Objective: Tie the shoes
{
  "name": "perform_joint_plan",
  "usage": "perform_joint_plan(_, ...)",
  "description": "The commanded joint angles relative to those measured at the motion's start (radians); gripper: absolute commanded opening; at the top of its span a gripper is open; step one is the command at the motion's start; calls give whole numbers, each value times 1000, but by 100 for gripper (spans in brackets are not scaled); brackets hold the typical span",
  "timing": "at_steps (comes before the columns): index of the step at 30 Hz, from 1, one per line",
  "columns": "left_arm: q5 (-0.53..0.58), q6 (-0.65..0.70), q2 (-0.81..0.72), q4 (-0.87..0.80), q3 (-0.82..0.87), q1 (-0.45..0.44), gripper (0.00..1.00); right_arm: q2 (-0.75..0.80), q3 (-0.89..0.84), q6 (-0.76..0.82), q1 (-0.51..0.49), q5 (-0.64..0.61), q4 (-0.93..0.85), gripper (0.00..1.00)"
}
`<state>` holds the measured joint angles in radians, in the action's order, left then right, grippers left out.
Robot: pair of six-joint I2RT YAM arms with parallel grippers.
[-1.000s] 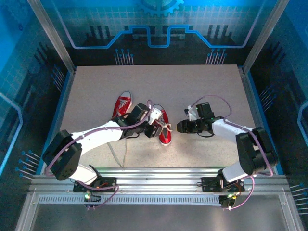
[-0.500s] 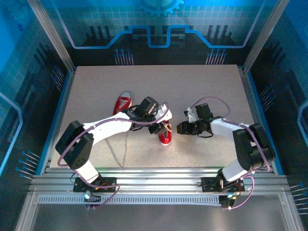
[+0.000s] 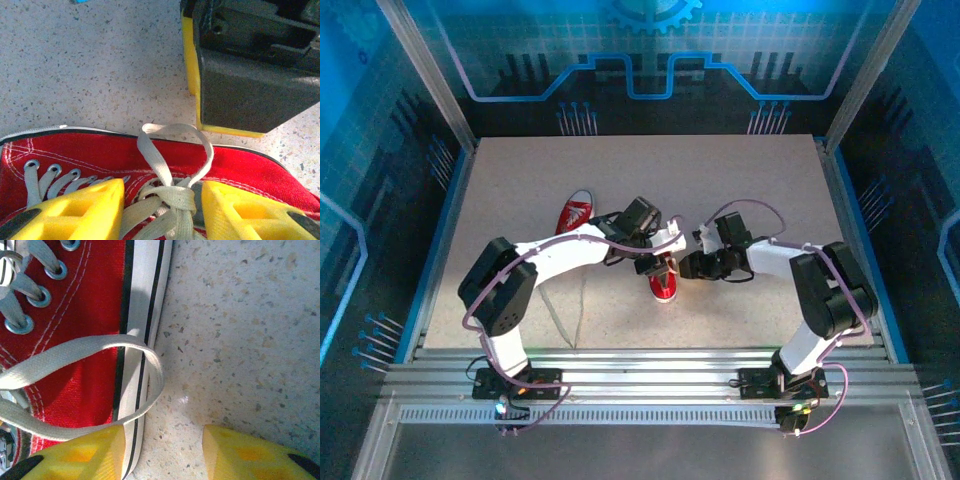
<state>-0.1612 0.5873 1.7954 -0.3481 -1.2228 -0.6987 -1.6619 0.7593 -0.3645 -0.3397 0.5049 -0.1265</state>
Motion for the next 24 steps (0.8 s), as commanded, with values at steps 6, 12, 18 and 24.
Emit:
perform_joint_plan(6,-6,29,21,-63,-49,0,17,32,-20,-19,0,-16,37,47)
perform_joint_plan(12,-66,-47,19,-70,-59,38,9,112,-72,-58,18,-22,85,46)
perform_joint_plan(18,-113,-95,21,-80,-70,62,8,109,-103,-103,-12,25,158,45)
perform_joint_plan(24,-153,-161,28,-71,-72,81,7,116,-145,-168,-49,36,268,34)
